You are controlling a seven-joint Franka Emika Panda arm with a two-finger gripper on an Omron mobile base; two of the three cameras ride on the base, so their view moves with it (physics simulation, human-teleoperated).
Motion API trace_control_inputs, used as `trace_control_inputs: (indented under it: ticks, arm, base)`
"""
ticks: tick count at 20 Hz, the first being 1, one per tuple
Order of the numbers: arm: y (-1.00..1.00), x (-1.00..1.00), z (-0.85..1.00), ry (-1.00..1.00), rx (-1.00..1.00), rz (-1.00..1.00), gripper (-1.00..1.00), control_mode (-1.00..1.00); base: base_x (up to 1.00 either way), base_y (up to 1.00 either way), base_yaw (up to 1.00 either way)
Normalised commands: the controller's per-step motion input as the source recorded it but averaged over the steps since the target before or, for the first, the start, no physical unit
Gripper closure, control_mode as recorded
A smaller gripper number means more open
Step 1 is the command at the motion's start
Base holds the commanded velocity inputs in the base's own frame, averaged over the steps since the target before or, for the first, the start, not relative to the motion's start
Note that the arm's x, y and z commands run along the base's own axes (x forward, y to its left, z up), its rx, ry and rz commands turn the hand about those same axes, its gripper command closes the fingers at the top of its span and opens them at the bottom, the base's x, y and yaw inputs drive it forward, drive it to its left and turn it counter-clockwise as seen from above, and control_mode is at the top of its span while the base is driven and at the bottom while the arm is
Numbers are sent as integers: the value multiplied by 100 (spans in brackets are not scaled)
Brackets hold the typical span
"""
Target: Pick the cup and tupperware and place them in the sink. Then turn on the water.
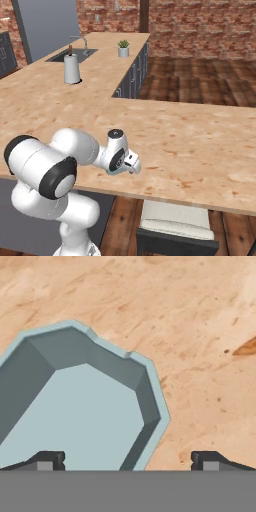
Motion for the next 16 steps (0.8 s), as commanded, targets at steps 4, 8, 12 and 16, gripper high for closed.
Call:
trace_control_inputs:
  ticks: [4,8,12,16]
  arm:
    - [0,4,-12,0,0,0,-100,-100]
    - [0,4,-1,0,0,0,100,-100]
    - [0,0,0,0,0,0,100,-100]
    - [0,0,0,0,0,0,100,-100]
  base:
    - [0,0,0]
    - [0,0,0]
    - [0,0,0]
    - [0,0,0]
